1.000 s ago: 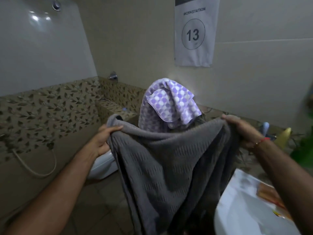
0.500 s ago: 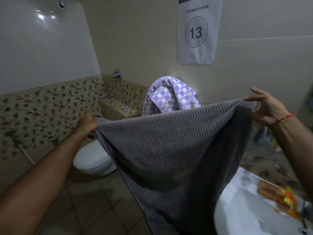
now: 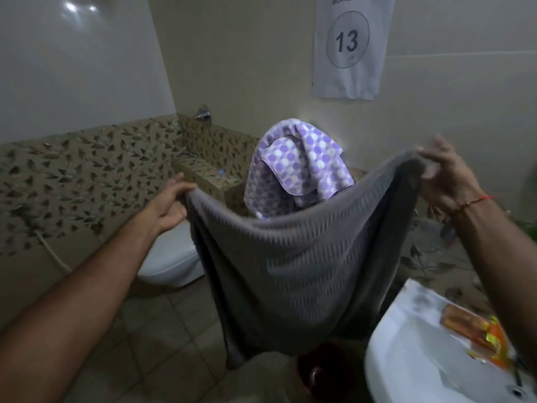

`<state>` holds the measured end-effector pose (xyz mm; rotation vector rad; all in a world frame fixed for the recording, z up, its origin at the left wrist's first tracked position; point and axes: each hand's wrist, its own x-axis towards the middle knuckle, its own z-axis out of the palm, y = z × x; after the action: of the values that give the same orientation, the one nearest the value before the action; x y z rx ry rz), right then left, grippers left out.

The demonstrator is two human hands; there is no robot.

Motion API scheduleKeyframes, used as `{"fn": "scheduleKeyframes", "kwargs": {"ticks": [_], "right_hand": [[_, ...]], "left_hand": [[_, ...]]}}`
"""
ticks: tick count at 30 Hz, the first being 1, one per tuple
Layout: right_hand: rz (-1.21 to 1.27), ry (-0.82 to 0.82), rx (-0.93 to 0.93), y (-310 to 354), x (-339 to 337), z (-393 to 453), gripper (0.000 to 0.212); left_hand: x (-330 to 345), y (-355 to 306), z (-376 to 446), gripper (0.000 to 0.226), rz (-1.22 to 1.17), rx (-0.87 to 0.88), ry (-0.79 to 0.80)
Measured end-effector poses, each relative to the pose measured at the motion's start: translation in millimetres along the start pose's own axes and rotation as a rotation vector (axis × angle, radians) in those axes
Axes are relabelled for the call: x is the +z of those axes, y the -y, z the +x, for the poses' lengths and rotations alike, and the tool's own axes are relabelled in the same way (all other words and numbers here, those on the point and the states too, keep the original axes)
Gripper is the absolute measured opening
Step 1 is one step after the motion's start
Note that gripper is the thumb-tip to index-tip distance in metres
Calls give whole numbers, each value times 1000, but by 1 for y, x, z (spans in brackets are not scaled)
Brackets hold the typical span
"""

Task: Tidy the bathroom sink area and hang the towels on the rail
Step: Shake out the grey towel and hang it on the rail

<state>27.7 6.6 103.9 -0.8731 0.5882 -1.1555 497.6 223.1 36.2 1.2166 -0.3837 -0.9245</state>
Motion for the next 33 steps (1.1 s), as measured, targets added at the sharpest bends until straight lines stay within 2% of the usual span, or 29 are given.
{"fn": "scheduleKeyframes", "kwargs": {"ticks": [1,2,4,5,7,9,11,14,17,20,22,25,27,29,31,33], "right_hand": [[-46,21,-18,-1,-1,1,25],[-240,39,21,-8,-3,-3,23],[-618,77,160,-30,-8,-10,36],[-641,53,140,-38,-9,-9,38],[-540,-111,-18,-37,-8,-4,43],[-600,-200,-154,-26,-11,4,38],[-681,-181,-200,-15,-14,10,29],[-705,-215,-274,0,-23,16,35],[-529,-231,-300,7,-26,13,40],[-363,-241,-274,6,-21,11,37],[-394,-249,-285,9,-21,13,39],[-727,-232,-353,17,-28,17,49],[-969,-169,-408,25,-34,15,45],[-1331,-67,-520,36,-39,15,35],[-1729,19,-641,46,-41,13,26],[-1897,11,-669,51,-41,12,22]], "left_hand": [[1,-2,4,29,53,98,-48],[2,-2,3,35,208,159,-116],[-3,5,10,37,476,215,-227],[-9,9,16,33,499,231,-264],[-15,7,20,26,439,243,-323],[-23,0,23,29,561,276,-310],[-39,-6,30,35,810,360,-299],[-65,-15,33,35,1072,366,-461],[-77,-23,32,32,1267,357,-519],[-80,-27,34,28,1303,352,-561],[-81,-28,36,34,1160,323,-526],[-74,-30,33,28,794,294,-391],[-71,-38,28,25,728,292,-314],[-76,-51,26,29,917,363,-200],[-88,-67,28,28,1230,475,-80],[-101,-77,28,29,1539,508,53]]}}
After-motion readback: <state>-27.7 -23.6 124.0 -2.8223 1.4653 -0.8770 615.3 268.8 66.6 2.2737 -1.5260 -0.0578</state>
